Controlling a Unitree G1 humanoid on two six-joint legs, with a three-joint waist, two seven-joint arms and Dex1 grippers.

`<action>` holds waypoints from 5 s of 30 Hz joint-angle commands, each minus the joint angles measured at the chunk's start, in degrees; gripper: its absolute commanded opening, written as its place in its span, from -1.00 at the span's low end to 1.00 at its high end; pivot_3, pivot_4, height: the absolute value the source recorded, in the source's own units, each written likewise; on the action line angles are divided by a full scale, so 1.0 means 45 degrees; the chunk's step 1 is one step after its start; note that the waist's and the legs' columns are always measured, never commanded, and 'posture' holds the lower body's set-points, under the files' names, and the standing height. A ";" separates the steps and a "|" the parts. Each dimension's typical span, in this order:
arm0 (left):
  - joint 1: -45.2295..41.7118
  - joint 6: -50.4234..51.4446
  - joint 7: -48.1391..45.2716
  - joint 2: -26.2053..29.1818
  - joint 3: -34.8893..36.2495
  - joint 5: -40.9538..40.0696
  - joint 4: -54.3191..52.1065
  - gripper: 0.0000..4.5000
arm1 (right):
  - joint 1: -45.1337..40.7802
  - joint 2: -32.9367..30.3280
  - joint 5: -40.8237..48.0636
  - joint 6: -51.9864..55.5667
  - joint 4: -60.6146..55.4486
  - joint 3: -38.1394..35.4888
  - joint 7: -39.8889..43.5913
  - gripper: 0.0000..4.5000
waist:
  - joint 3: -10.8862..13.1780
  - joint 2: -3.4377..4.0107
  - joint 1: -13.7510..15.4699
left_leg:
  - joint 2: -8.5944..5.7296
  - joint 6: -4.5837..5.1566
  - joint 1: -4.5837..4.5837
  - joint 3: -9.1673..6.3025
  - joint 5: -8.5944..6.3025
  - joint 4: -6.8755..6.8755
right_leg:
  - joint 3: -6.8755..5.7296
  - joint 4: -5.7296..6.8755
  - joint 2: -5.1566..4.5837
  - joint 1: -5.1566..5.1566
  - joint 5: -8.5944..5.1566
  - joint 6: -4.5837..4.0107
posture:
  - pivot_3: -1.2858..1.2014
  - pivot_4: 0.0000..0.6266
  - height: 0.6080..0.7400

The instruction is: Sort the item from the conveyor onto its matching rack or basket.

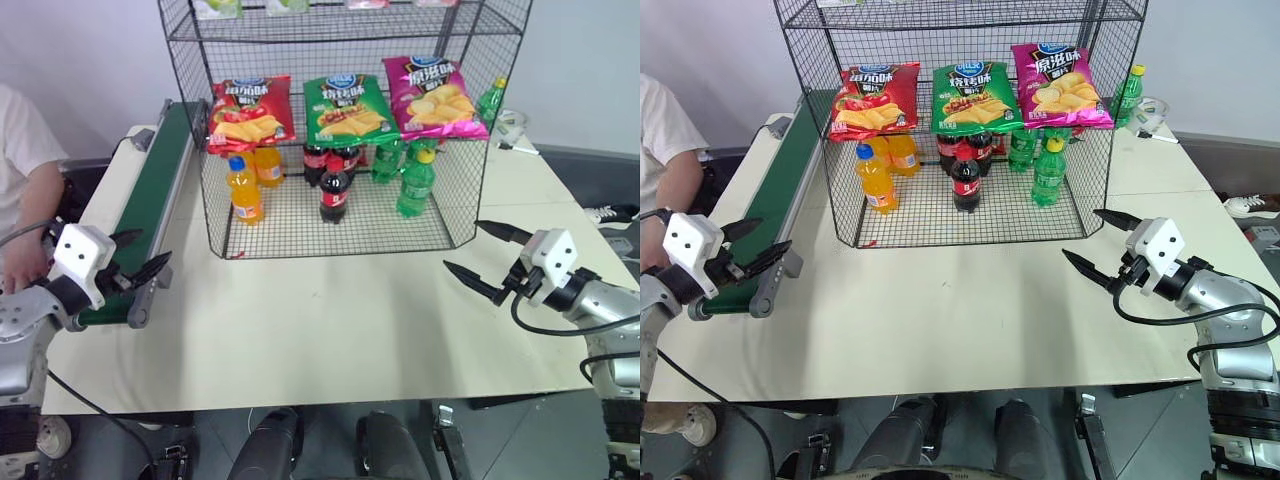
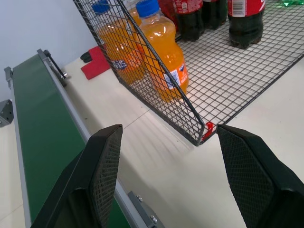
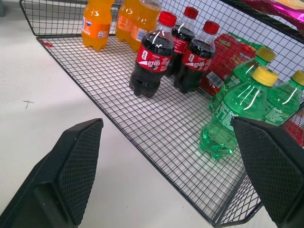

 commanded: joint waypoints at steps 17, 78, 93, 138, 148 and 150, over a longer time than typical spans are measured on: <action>-0.0309 -0.0781 -0.0168 -0.0007 0.0257 0.0243 0.0532 0.46 | -0.0086 -0.0242 0.0011 -0.0349 0.0036 -0.0342 0.0151 1.00 | 0.0001 0.0001 0.0002 | 0.0000 0.0001 -0.0003 0.0000 -0.0001 -0.0002 | 0.0000 -0.0011 -0.0001 -0.0001 -0.0001 -0.0001 | 0.03 -0.52 1.00; 0.0626 -0.0271 -0.0402 -0.0749 0.0824 -0.0694 0.0034 0.46 | -0.1633 -0.0015 0.1081 0.0365 0.0507 0.0775 0.1792 1.00 | 0.0005 0.0003 -0.0001 | 0.0004 0.0001 -0.0013 -0.0001 -0.0003 -0.0016 | -0.0001 -0.0037 -0.0001 -0.0008 -0.0002 -0.0004 | 0.03 -0.52 1.00; 0.0746 -0.0423 0.0270 -0.0826 0.0876 -0.0498 -0.0297 0.46 | 0.0103 -0.0168 0.2779 0.3262 -0.2510 0.1914 0.3649 1.00 | 0.0006 0.0005 -0.0034 | 0.0009 0.0008 -0.0026 -0.0006 -0.0012 -0.0021 | -0.0001 -0.0070 -0.0001 -0.0008 -0.0003 -0.0006 | 0.03 -0.52 1.00; 0.6257 -1.0899 0.8729 0.0471 0.3178 0.9738 0.2386 0.99 | -0.3217 0.2675 0.0915 0.1990 0.0247 0.4037 0.3568 1.00 | 0.0009 0.0006 -0.0012 | 0.0016 -0.0008 -0.0024 -0.0002 -0.0041 -0.0055 | -0.0024 -0.0153 0.0012 -0.0043 0.0027 0.0013 | 0.03 -0.52 1.00; 0.6488 -1.1426 1.0376 0.1053 0.2805 1.0776 0.3564 0.99 | -0.3222 0.2466 0.1102 0.2447 -0.0105 0.4192 0.4050 1.00 | 0.0010 0.0007 -0.0008 | 0.0016 -0.0009 -0.0023 -0.0002 -0.0042 -0.0054 | -0.0034 -0.0149 0.0012 -0.0043 0.0030 0.0018 | 0.03 -0.52 1.00; 0.6579 -1.1586 1.0524 0.1188 0.2688 1.0801 0.3820 0.99 | -0.3255 0.2529 0.0971 0.2348 -0.0041 0.4199 0.3995 1.00 | 0.0010 0.0007 -0.0007 | 0.0016 -0.0009 -0.0023 -0.0002 -0.0042 -0.0054 | -0.0034 -0.0149 0.0011 -0.0043 0.0030 0.0018 | 0.03 -0.52 1.00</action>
